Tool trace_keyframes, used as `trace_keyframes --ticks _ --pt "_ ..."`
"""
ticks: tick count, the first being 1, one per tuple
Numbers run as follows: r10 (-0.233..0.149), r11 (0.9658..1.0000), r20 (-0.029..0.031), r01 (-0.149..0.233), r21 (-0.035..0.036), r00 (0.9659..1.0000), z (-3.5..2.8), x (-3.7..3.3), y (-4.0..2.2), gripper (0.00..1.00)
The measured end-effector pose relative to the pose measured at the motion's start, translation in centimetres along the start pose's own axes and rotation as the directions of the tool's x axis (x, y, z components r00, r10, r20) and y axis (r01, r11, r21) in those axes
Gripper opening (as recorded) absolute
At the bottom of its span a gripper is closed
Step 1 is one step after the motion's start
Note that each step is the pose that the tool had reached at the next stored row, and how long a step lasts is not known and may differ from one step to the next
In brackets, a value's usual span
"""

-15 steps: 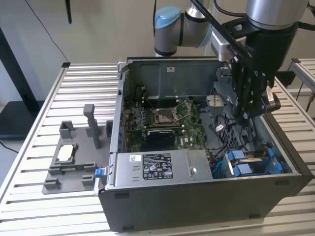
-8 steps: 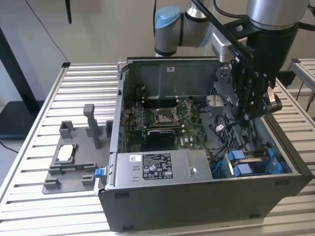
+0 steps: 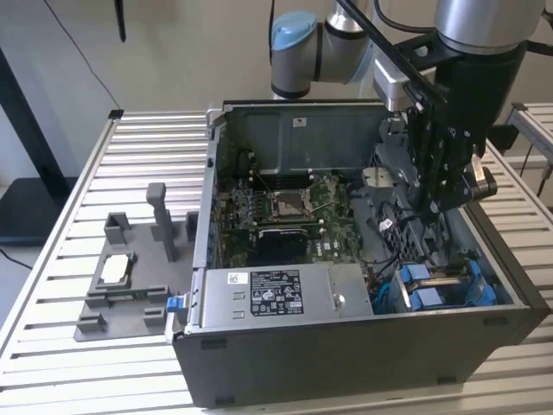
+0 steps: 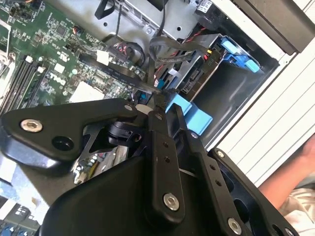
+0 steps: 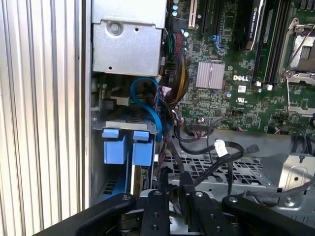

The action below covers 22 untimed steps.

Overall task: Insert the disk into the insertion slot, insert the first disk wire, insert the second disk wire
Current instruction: 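Insert the second disk wire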

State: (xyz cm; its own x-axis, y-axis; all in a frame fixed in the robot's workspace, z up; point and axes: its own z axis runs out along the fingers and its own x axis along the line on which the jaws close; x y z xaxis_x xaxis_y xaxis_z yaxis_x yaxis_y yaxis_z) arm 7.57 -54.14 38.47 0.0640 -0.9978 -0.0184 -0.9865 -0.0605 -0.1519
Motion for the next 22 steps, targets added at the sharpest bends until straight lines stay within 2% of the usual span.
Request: trace_keyframes --ticks 7,9,14,22 --pt "-0.001 1.0000 -0.0009 0.001 0.0000 1.0000 0.50 0.01 0.03 0.24" --pt "-0.001 1.0000 -0.0004 0.001 -0.0004 1.0000 0.53 0.07 -0.05 0.16" --pt "0.000 1.0000 -0.0003 0.000 -0.0058 1.0000 0.84 0.65 -0.48 0.16" --pt "0.000 0.9999 0.0004 0.000 -0.0169 1.0000 1.99 1.69 -1.14 0.16"
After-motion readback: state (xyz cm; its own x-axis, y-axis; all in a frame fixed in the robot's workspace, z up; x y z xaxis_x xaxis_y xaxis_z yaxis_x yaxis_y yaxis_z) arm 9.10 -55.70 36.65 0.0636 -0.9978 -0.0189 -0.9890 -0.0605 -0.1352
